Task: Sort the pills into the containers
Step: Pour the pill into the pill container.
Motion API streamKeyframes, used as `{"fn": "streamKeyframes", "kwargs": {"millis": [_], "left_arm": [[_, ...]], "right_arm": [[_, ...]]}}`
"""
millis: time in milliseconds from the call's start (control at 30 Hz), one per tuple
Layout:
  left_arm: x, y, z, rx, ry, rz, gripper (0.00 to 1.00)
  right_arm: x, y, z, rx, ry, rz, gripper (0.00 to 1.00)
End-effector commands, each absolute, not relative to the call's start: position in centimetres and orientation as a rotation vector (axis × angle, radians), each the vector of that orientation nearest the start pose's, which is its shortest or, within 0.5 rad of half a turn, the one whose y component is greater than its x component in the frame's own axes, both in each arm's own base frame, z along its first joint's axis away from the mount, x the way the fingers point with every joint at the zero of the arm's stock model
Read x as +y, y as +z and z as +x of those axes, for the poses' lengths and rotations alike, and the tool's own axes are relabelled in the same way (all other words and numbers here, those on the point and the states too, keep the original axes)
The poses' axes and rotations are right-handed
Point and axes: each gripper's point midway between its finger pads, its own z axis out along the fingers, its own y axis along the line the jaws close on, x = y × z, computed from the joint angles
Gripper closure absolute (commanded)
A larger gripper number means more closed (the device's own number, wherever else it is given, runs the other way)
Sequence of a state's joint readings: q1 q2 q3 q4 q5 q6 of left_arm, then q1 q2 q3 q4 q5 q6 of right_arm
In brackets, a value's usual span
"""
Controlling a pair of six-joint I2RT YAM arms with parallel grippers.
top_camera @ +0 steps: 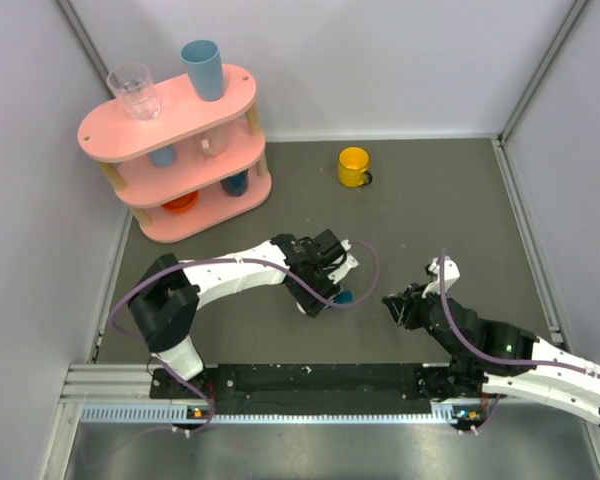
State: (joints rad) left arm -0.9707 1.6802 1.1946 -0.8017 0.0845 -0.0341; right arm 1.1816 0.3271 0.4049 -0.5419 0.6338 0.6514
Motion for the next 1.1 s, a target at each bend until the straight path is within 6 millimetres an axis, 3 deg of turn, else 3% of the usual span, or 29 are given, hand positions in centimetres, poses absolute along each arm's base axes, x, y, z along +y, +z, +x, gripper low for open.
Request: {"fn": "streamKeyframes", "kwargs": {"millis": [0,1067], "left_arm": [[-28.3,7.0,17.4,2.574,-0.310,1.340,1.00],[-28.4,8.7,17.6,2.427,-0.411,1.223,1.00]], "right_arm": [[15.5,15.3,15.6,1.952,0.591,-0.099,1.00],[15.8,15.4,15.7,1.970,0.560,-0.121,1.00]]}}
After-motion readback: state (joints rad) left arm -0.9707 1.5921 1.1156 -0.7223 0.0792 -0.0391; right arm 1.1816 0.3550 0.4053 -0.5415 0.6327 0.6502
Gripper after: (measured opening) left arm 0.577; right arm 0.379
